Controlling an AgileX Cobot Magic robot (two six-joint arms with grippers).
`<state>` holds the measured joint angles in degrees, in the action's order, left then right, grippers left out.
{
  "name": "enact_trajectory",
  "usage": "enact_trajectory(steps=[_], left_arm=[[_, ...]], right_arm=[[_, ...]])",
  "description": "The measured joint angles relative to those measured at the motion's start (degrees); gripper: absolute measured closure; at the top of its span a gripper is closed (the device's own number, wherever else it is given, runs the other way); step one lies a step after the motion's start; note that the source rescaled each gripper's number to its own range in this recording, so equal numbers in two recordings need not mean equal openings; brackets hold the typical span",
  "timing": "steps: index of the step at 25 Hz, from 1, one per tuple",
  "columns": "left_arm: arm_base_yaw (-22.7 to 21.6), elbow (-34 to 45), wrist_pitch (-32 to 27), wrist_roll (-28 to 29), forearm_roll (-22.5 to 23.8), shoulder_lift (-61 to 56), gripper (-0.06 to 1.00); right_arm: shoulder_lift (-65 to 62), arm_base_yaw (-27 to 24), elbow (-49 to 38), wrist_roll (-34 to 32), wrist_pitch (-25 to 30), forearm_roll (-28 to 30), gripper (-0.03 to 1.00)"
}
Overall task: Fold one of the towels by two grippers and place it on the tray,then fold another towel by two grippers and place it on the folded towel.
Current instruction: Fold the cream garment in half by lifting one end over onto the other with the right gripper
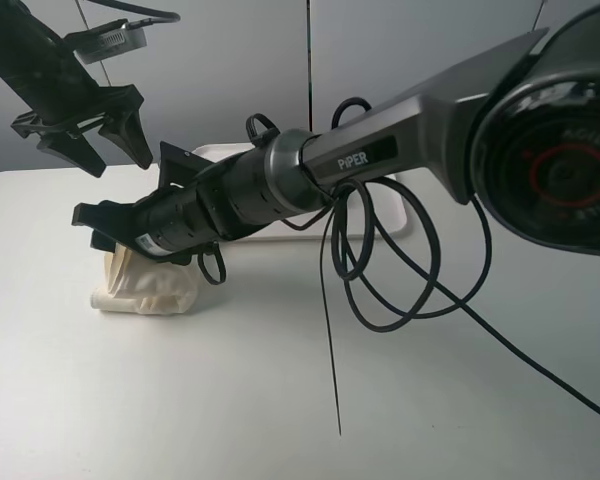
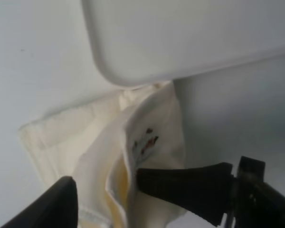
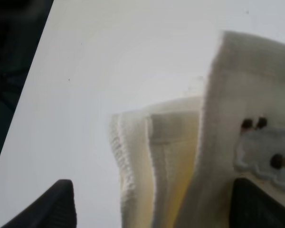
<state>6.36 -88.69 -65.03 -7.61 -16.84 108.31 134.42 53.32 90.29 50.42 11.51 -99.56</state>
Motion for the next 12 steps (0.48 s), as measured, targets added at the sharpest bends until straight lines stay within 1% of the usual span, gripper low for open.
enact_trajectory(steps=[2, 5, 7, 12], left_arm=[[0.0, 0.0, -0.04, -0.1, -0.4, 0.0, 0.08], [0.0, 0.0, -0.26, -0.1, -0.93, 0.0, 0.08], [0.0, 0.0, -0.3, -0.23, -0.97, 0.0, 0.08], [0.0, 0.0, -0.9, -0.51, -0.51, -0.34, 0.08]], right_arm=[[0.5, 0.08, 0.08, 0.1, 0.37, 0.0, 0.25], [1.23, 0.08, 0.23, 0.1, 2.96, 0.49, 0.25], [1.6, 0.08, 0.21, 0.1, 4.79, 0.96, 0.25], [1.6, 0.23, 0.35, 0.1, 6.87, 2.85, 0.25]])
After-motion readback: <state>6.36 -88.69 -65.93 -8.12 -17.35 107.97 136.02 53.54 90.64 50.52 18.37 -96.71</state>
